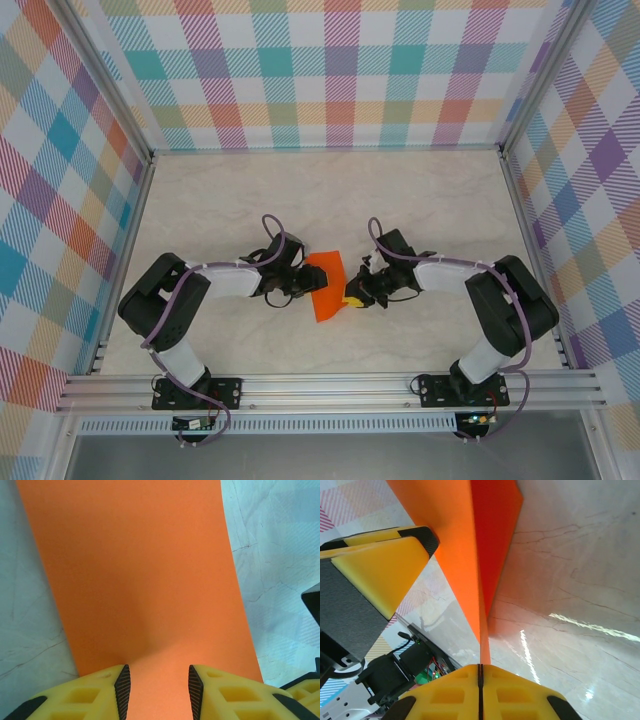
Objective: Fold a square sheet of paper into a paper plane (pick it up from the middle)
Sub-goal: Third fold the triangle at the center of the table.
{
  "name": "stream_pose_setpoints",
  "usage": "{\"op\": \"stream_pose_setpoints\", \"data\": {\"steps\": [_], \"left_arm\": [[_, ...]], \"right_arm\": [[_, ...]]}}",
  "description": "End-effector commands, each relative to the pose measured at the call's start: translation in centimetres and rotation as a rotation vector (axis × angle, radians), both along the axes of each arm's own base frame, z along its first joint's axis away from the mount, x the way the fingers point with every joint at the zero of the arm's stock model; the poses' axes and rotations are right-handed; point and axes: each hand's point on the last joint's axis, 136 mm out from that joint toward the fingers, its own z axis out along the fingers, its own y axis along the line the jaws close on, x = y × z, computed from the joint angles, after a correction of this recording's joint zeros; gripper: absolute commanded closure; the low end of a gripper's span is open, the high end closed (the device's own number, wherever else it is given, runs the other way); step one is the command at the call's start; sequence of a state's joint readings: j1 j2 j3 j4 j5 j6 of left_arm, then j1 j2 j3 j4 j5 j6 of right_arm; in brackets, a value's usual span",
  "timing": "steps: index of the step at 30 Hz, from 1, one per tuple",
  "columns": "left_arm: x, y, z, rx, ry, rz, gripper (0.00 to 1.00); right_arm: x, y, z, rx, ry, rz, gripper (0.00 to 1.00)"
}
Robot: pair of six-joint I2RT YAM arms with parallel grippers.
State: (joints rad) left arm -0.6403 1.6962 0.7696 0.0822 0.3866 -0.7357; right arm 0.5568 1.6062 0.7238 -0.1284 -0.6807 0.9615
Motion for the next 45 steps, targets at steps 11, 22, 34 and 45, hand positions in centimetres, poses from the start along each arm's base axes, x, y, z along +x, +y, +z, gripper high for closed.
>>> {"op": "stream_pose_setpoints", "data": {"steps": [11,22,34,45], "left_arm": [[1.0,-0.1,1.8,0.024,-0.053,0.026,0.65],[2.7,0.9,2.8,0.054,-0.13,0.099,0.67],[3.0,0.3,0.7,0.075,-0.083,0.087,0.72],[2.5,0.6,-0.1,0.089,-0.063,0.081,0.73]], "right_arm": [[3.3,3.9,-0.1,-0.024,-0.086,-0.008,0.92],[4.3,4.0,-1.6,-0.056,-0.094,-0.042,0.92],[4.5,4.4,-2.2,-0.065,-0.09,-0.035,0.92],[4.5,4.5,-2.7,-0.075,-0.09,-0.012,0.92]]}}
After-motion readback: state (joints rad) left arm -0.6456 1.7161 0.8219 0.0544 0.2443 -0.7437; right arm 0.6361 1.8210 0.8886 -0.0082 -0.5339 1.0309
